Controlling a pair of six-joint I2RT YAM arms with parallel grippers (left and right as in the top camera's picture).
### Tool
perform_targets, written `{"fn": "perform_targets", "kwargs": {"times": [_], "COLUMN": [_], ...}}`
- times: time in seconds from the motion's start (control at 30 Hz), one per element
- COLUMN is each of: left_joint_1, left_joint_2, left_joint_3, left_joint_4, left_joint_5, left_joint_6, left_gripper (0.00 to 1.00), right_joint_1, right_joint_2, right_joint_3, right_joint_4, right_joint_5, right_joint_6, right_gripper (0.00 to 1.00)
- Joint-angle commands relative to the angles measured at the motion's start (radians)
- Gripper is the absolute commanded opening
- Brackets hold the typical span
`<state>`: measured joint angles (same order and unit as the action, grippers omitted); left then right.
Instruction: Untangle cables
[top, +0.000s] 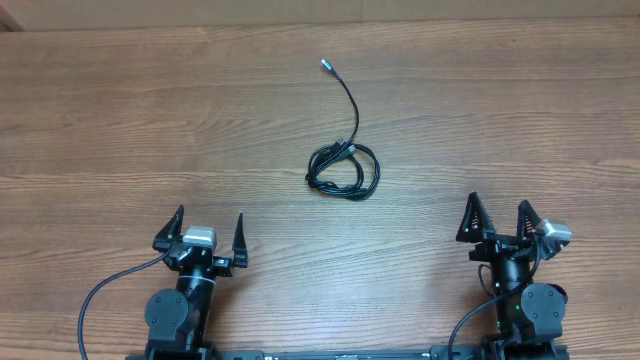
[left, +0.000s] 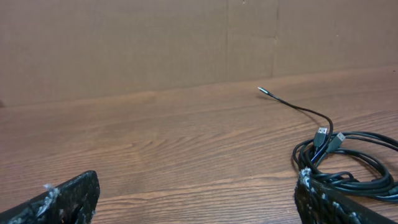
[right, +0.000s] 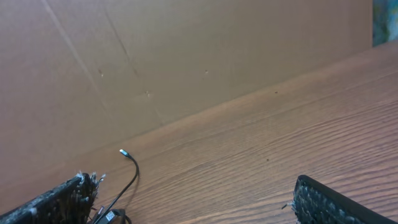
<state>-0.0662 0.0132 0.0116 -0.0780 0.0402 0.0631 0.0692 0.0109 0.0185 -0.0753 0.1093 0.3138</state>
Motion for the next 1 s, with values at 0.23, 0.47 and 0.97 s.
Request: {"fn": "perform_targets", "kwargs": {"times": [0.23, 0.47, 0.97], "left_joint_1": [-0.005, -0.005, -0.005], "left_joint_2": [-0.004, -0.004, -0.004], "left_joint_3": [-0.006, -0.006, -0.006], "left_joint_4": [0.001, 0.001, 0.001], "left_joint_5": [0.001, 0.001, -0.001], "left_joint_6": [0.019, 0.019, 0.019], "left_gripper": [1.00, 1.00, 1.00], "right_joint_1": [0.008, 0.008, 0.008], "right_joint_2": [-0.008, -0.008, -0.008], "right_joint_3": [-0.010, 0.001, 0.069], "right_joint_4": [0.011, 0.018, 0.014], "right_joint_5": [-0.031, -0.112, -0.188], "right_joint_6": [-0.005, -0.009, -0.009], "right_gripper": [1.00, 1.00, 1.00]}}
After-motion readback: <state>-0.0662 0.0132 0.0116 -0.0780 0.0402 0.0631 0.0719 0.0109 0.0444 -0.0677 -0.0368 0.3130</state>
